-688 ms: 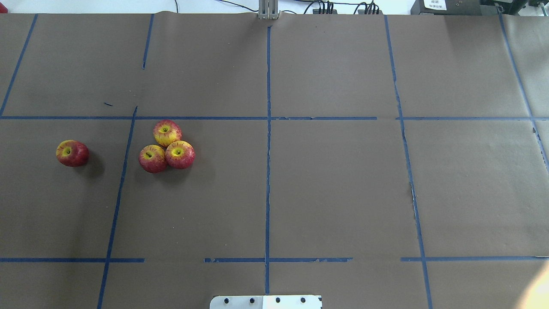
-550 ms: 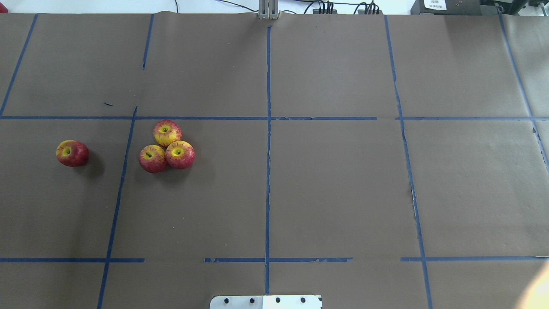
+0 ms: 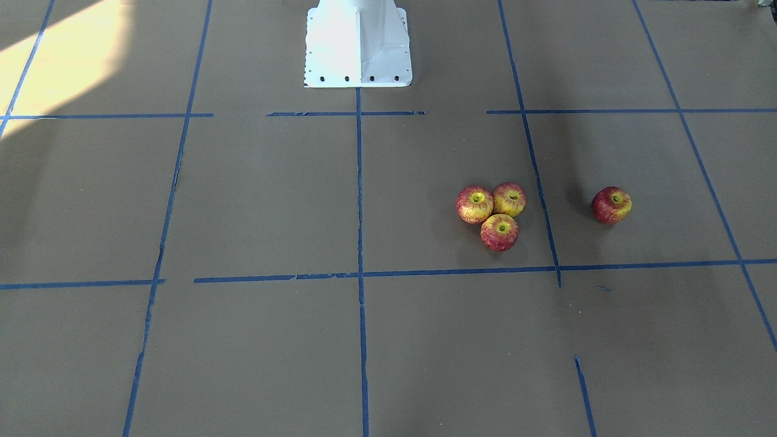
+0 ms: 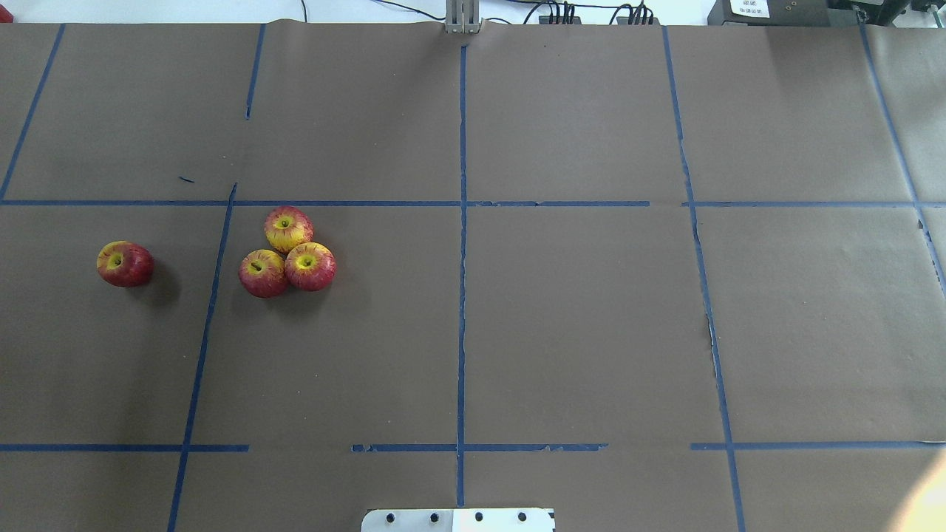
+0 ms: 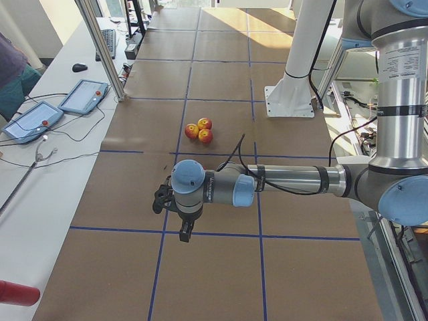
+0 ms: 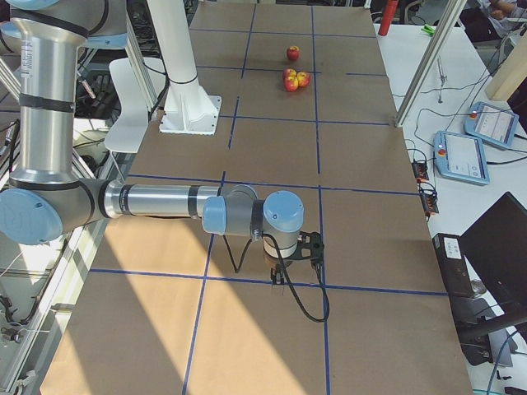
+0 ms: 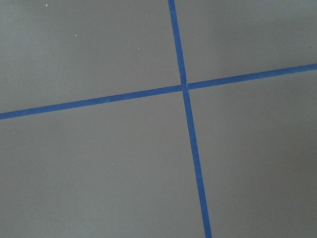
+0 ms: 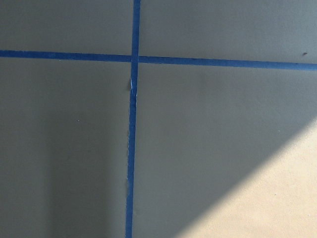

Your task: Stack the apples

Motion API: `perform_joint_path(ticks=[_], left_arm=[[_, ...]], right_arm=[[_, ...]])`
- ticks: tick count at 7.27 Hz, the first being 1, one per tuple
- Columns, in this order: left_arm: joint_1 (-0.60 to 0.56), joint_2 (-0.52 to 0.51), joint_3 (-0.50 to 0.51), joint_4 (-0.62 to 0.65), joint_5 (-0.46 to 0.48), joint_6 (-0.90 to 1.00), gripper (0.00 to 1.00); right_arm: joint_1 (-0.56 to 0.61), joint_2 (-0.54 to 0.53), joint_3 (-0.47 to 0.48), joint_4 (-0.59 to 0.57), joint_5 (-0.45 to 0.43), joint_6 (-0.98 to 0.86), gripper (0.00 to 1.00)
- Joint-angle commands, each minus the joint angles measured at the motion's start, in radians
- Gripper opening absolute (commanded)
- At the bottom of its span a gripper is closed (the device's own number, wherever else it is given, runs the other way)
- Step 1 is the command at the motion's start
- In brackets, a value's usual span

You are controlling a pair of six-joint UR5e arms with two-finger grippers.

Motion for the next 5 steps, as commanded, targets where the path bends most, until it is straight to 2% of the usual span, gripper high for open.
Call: perform_joint_path(ticks=[1, 3, 5], left_arm=[[0.078, -0.007, -0.022, -0.086, -0.027, -0.105, 1.0], [0.182, -0.009, -0.055, -0.322, -0.004, -0.381, 1.0], [0.363, -0.009, -0.108, -0.482, 0.24, -0.724, 1.0]], right_arm=[[0.0, 0.0, 0.0, 0.0, 0.0, 0.0, 1.0], [0.0, 0.0, 0.0, 0.0, 0.0, 0.0, 1.0], [0.0, 0.0, 0.0, 0.0, 0.0, 0.0, 1.0]])
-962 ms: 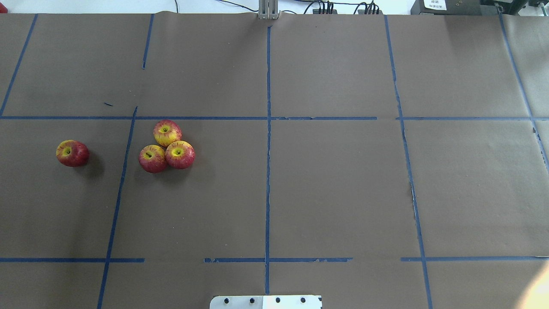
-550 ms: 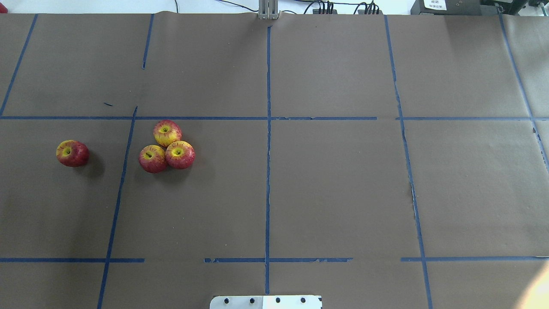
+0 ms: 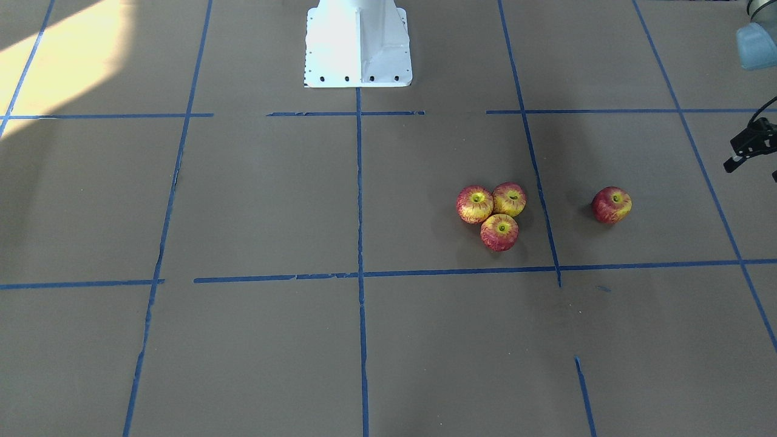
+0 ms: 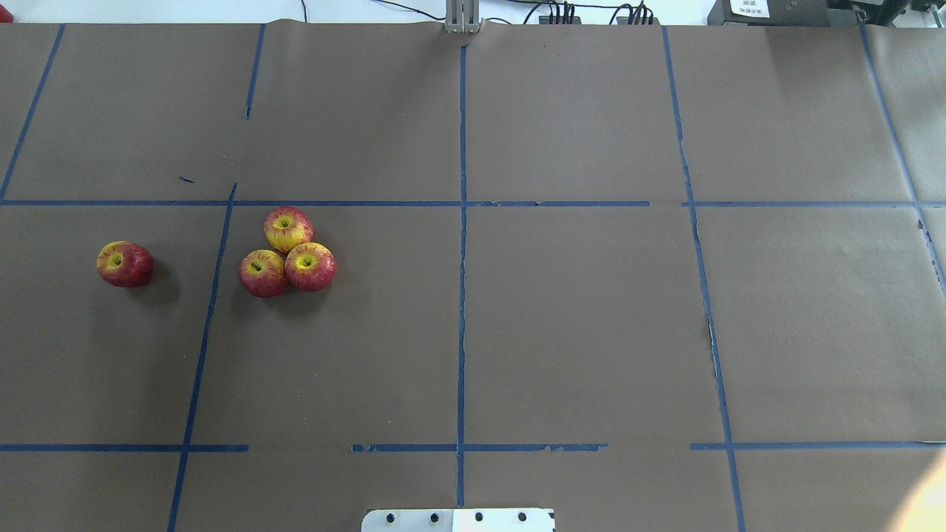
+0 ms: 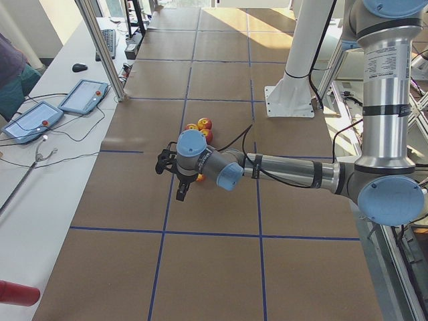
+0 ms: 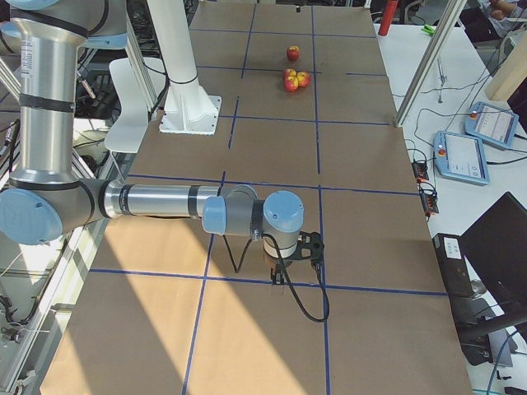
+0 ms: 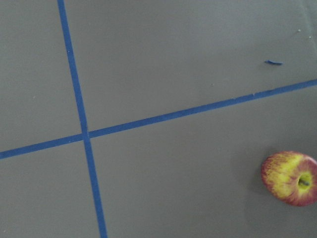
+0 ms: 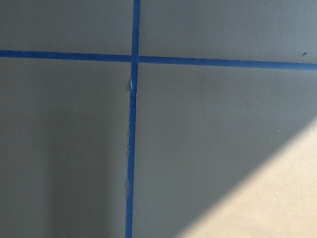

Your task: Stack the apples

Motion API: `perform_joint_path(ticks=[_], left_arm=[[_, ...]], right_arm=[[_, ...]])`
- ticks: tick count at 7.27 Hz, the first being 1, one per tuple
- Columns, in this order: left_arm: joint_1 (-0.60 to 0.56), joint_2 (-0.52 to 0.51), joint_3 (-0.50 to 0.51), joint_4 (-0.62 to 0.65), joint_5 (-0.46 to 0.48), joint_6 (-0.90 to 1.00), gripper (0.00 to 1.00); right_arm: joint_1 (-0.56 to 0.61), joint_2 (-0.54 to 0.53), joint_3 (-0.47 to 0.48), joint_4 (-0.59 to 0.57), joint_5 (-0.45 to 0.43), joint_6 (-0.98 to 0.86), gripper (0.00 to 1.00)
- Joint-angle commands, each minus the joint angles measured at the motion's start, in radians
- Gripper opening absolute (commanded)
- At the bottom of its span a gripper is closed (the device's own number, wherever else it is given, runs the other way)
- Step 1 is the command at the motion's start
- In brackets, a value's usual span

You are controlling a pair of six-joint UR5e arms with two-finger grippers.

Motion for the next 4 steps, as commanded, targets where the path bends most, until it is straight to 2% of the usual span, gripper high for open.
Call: perform_joint_path(ticks=[1, 3, 4], left_arm=[[0.184, -0.003, -0.03, -0.146, 0.214, -0.317, 1.0], [0.333, -0.036, -0.029, -0.147, 0.319, -0.459, 1.0], [0.363, -0.036, -0.021, -0.148, 0.366, -0.47, 1.0]], right_arm=[[0.0, 0.0, 0.0, 0.0, 0.0, 0.0, 1.0], [0.0, 0.0, 0.0, 0.0, 0.0, 0.0, 1.0], [0.0, 0.0, 0.0, 0.0, 0.0, 0.0, 1.0]])
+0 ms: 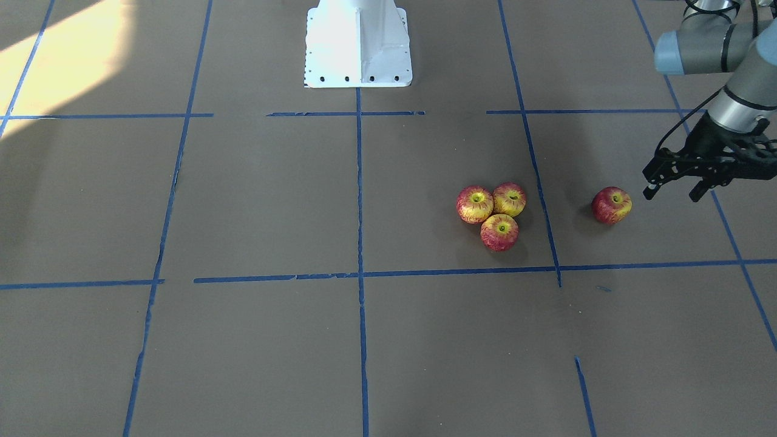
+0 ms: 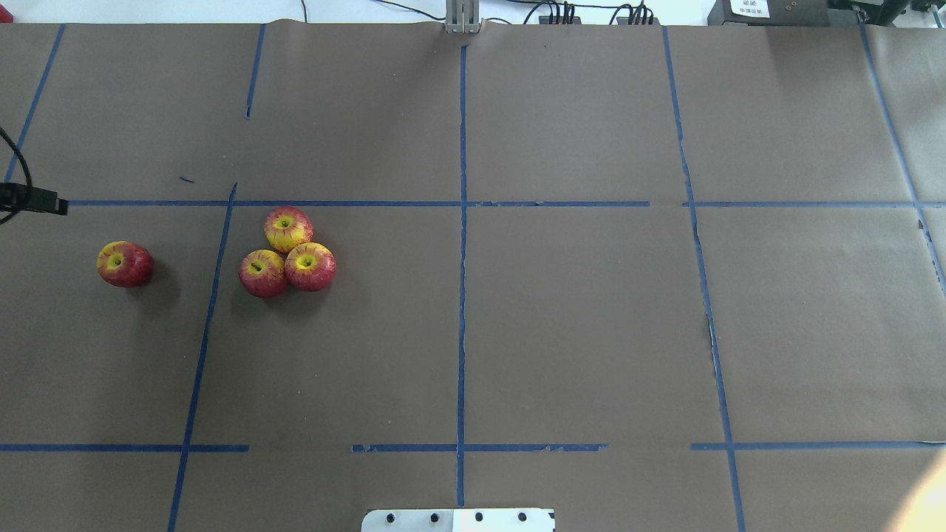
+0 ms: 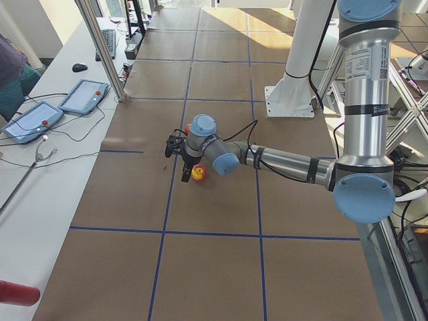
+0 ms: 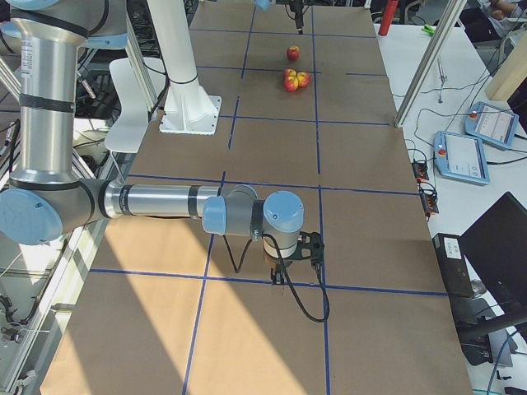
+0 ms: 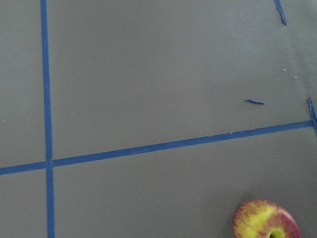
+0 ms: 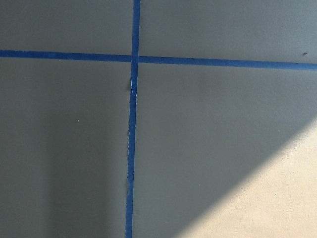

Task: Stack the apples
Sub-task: 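Move the left gripper down over the lone red-yellow apple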

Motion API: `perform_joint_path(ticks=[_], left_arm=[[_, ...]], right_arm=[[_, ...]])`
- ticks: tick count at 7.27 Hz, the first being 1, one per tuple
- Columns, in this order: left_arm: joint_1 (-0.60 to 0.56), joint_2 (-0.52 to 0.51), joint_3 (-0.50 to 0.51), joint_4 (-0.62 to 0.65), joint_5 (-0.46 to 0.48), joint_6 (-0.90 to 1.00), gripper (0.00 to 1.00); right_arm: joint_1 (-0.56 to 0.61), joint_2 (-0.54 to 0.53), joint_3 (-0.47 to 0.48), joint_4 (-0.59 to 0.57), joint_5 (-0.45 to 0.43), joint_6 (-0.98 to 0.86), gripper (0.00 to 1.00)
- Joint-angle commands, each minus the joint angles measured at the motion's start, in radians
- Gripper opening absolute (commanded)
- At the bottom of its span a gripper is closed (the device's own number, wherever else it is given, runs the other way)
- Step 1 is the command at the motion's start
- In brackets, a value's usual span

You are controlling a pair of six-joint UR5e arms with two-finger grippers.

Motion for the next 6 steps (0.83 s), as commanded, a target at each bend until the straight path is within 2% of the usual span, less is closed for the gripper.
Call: perform_joint_path(ticks=[1, 3, 6], left_arm=[[0.093, -0.01, 0.016, -0.004, 0.077, -0.093, 1.0], [0.147, -0.031, 0.03, -0.004, 0.079, -0.133, 1.0], [0.155, -0.033, 0.068, -0.004, 0.081, -0.136, 1.0]], right_arm=[[0.0, 0.0, 0.0, 0.0, 0.0, 0.0, 1.0], [0.0, 0.0, 0.0, 0.0, 0.0, 0.0, 1.0], [0.0, 0.0, 0.0, 0.0, 0.0, 0.0, 1.0]])
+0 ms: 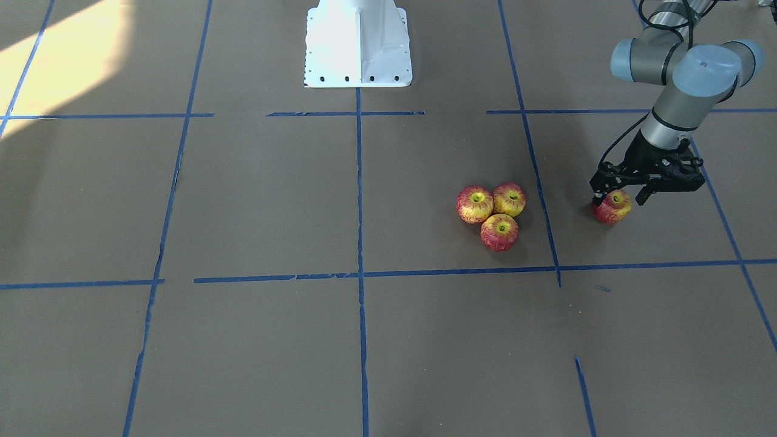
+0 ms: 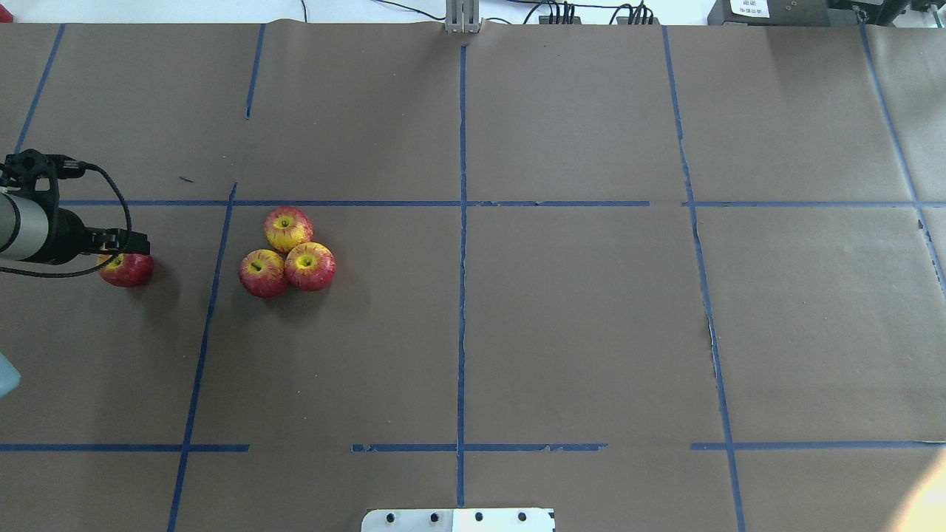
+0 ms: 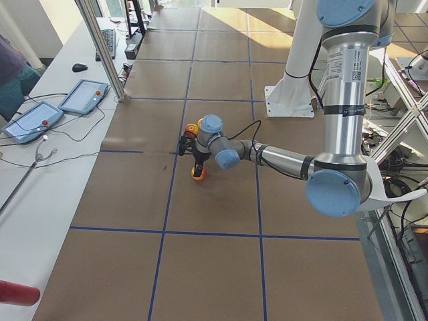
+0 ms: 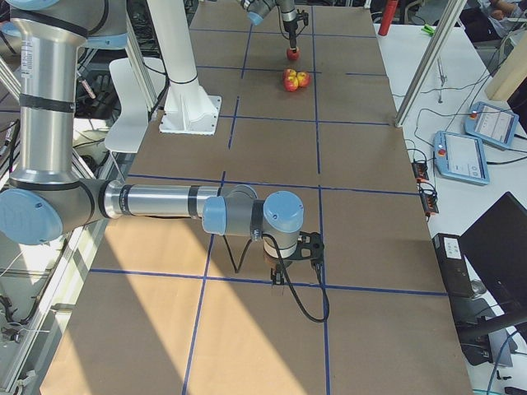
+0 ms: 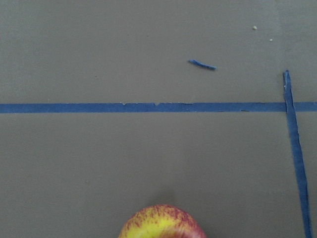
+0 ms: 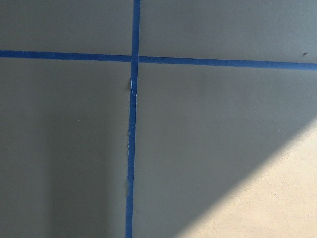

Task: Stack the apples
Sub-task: 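Move the left gripper down over the lone red-yellow apple, then close the left gripper around the lone apple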

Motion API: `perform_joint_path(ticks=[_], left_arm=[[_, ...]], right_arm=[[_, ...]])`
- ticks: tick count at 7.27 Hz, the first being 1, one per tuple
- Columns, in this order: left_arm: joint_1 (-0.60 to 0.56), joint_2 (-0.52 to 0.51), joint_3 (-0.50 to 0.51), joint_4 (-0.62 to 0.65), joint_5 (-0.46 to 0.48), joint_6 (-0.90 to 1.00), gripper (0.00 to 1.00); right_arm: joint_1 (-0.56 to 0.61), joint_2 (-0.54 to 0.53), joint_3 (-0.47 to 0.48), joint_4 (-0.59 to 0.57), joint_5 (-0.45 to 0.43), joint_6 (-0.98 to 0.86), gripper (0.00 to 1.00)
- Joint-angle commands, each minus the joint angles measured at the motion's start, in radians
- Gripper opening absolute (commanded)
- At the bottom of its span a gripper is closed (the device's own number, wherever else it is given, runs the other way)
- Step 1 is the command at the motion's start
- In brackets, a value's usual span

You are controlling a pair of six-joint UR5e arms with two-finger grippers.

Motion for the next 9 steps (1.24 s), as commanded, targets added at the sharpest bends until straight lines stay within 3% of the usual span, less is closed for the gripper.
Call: perform_joint_path(ticks=[1, 6, 7, 9], left_arm=[[0.005, -0.002, 0.017, 0.0, 0.0, 0.0, 1.0], [0.018, -0.018, 0.066, -0.003, -0.006, 0.005, 1.0], [0.026, -0.018, 0.071, -0.005, -0.006, 0.003, 0.93], [0.028, -0.018, 0.066, 0.0, -0.016, 0.006, 0.31]], right_arm=[[0.0, 0.0, 0.0, 0.0, 0.0, 0.0, 1.0], [0.0, 0.0, 0.0, 0.0, 0.0, 0.0, 1.0], [0.0, 0.0, 0.0, 0.0, 0.0, 0.0, 1.0], [0.0, 0.0, 0.0, 0.0, 0.0, 0.0, 1.0]])
